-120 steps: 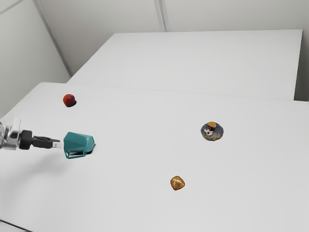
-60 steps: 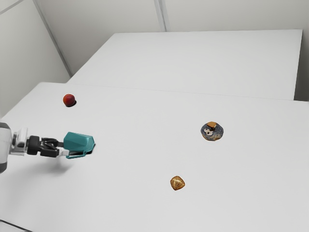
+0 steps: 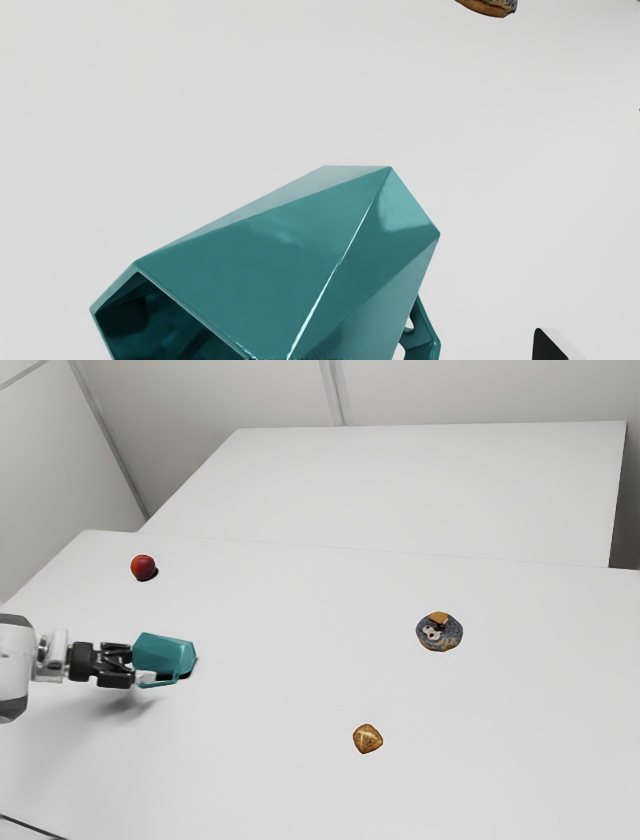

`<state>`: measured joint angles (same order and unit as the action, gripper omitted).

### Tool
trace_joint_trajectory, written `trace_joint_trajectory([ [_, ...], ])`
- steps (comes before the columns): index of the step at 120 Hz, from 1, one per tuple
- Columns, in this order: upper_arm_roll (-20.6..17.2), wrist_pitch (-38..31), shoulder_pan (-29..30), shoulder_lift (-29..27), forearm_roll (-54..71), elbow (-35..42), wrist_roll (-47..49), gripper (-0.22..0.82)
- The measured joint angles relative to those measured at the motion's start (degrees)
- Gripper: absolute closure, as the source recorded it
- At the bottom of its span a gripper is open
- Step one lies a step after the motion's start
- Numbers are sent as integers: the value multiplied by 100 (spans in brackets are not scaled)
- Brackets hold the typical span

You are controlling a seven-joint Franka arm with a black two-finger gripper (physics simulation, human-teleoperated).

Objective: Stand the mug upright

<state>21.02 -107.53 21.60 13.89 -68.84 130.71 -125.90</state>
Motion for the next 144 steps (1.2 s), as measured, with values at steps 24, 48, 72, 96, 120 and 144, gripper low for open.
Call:
trace_joint_trajectory([
  [24,-50,64,-24,-6,-121,0,-163,26],
  [48,-79,153,-26,-48,-228,-7,-274,49],
  [72,-134,223,-26,-82,-303,-24,-349,63],
  [96,-194,293,-26,-106,-427,-45,-395,71],
  [120,-228,324,-24,-196,-486,-87,-396,76],
  [144,-323,237,-11,-341,-489,-92,-343,77],
])
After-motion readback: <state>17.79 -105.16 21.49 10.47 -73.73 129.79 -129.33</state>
